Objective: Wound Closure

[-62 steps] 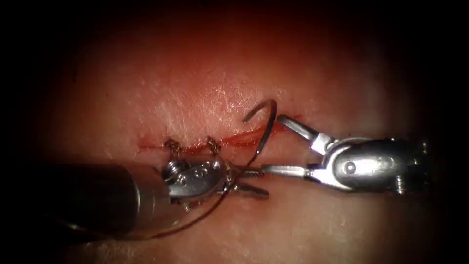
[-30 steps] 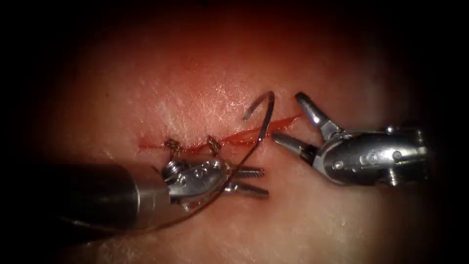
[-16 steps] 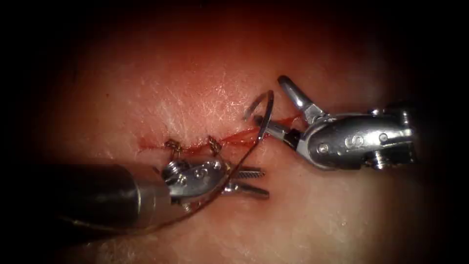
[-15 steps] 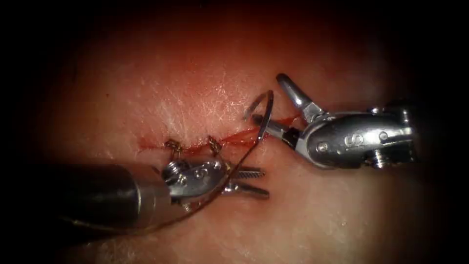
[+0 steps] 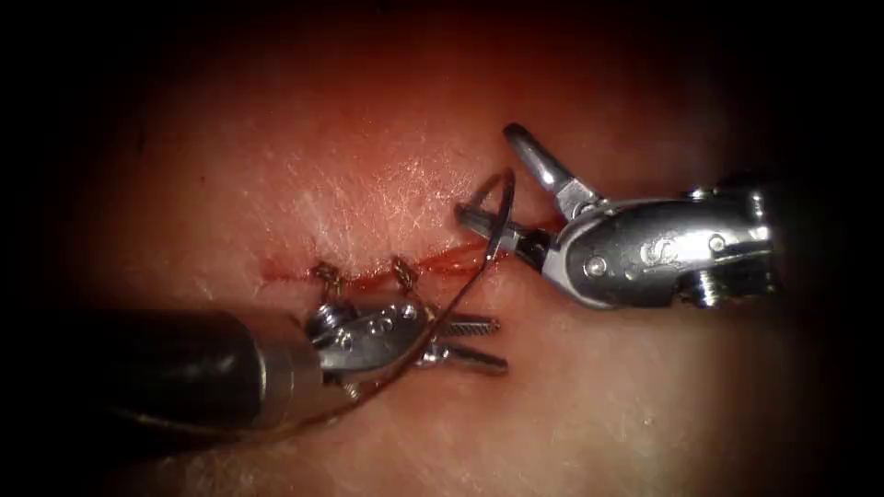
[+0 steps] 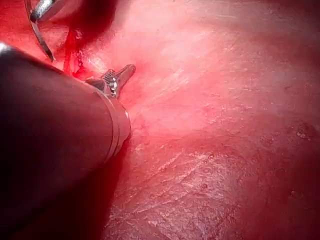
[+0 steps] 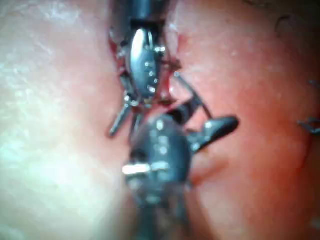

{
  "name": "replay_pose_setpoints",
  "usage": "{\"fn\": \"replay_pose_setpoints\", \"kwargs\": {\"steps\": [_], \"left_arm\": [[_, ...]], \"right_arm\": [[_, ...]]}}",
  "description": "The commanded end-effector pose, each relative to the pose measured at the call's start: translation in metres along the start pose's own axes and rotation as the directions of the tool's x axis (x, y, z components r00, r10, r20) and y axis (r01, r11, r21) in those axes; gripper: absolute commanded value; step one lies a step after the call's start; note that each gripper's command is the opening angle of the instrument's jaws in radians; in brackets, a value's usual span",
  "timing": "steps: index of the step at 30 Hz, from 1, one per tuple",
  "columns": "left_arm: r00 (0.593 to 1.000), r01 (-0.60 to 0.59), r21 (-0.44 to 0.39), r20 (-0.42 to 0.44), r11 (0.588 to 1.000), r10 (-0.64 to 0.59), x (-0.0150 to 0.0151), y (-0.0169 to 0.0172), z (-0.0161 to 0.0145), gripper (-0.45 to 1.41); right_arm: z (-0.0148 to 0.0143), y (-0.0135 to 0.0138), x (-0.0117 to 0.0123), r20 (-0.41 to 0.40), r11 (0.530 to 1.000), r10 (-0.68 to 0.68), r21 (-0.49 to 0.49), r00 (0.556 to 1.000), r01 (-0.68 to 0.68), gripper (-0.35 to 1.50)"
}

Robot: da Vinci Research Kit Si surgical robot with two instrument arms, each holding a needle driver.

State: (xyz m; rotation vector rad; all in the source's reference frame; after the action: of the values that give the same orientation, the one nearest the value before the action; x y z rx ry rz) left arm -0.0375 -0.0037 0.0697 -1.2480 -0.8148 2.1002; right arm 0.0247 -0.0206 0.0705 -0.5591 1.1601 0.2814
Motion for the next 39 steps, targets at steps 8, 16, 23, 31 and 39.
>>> {"fn": "replay_pose_setpoints", "kwargs": {"steps": [8,16,23,31,39], "left_arm": [[1.000,0.001,-0.003,0.000,1.000,-0.001,-0.0004,-0.0001,0.0008,0.36],[1.000,0.001,-0.003,0.000,1.000,-0.001,-0.0003,0.0000,0.0008,0.36],[1.000,0.001,-0.003,0.000,1.000,-0.001,-0.0003,0.0000,0.0008,0.36],[1.000,0.001,-0.004,0.000,1.000,-0.001,-0.0003,0.0000,0.0007,0.36],[1.000,0.001,-0.004,0.000,1.000,-0.001,-0.0003,0.0000,0.0007,0.36]], "right_arm": [[0.0000,-0.0006,-0.0002,-0.013,0.998,-0.032,0.047,0.999,0.033,-0.31],[0.0003,-0.0003,-0.0011,-0.063,0.988,-0.039,0.148,0.997,0.048,-0.35],[0.0012,-0.0002,-0.0015,-0.104,0.965,-0.034,0.256,0.994,0.060,-0.35],[0.0028,0.0000,-0.0017,-0.111,0.910,-0.104,0.391,0.988,0.140,-0.35],[0.0029,-0.0002,-0.0015,-0.133,0.886,-0.245,0.371,0.960,0.277,-0.35]]}}
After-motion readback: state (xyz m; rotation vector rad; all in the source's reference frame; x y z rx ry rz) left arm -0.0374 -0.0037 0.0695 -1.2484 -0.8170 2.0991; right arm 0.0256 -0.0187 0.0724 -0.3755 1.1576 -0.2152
